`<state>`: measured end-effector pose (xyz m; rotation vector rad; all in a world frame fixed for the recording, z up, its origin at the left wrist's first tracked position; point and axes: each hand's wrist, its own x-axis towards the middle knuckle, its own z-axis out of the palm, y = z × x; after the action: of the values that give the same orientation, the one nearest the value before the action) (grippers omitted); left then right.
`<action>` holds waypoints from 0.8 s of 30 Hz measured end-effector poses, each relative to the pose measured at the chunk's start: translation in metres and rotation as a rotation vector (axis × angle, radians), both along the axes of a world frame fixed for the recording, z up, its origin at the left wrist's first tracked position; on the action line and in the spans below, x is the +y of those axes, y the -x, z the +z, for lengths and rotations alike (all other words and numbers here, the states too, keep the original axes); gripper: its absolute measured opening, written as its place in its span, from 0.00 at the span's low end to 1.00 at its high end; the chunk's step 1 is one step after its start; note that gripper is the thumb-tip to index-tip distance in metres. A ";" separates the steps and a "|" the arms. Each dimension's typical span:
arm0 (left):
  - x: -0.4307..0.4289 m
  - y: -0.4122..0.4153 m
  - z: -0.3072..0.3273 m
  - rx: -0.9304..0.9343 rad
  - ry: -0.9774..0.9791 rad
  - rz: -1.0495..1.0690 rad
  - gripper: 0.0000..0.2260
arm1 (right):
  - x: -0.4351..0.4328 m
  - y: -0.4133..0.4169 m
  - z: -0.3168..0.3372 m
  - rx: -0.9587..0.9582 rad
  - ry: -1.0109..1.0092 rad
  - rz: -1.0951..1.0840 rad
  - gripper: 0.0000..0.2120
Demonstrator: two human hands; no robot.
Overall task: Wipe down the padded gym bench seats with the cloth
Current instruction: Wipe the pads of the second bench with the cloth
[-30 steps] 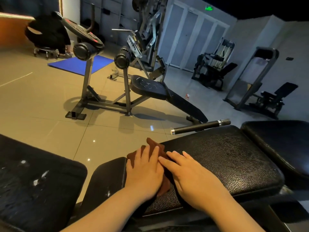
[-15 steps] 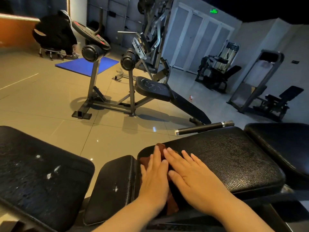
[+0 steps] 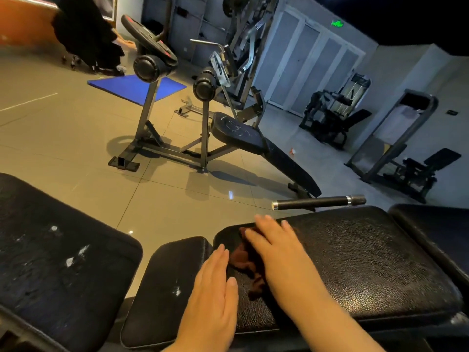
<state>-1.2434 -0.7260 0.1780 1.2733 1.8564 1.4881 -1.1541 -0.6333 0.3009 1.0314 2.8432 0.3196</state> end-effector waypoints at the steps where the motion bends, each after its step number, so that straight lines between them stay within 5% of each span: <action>1: 0.001 0.001 -0.002 -0.004 0.025 0.014 0.25 | -0.004 0.010 -0.006 -0.006 0.017 0.035 0.30; 9: -0.001 0.003 -0.007 -0.041 0.012 0.009 0.24 | -0.017 -0.028 -0.019 -0.086 0.010 -0.027 0.26; 15: 0.001 0.002 -0.009 -0.020 -0.005 0.024 0.26 | 0.023 0.005 0.006 -0.168 -0.033 -0.293 0.29; 22: -0.001 0.006 -0.016 -0.060 -0.092 0.001 0.26 | 0.004 0.019 -0.028 -0.170 0.047 -0.092 0.39; 24: -0.003 0.005 -0.016 -0.046 -0.085 -0.004 0.26 | -0.009 -0.002 -0.021 -0.155 -0.017 -0.097 0.33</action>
<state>-1.2488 -0.7286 0.1625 1.2692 1.7771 1.5962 -1.1517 -0.6427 0.2794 1.0920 2.6487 0.3966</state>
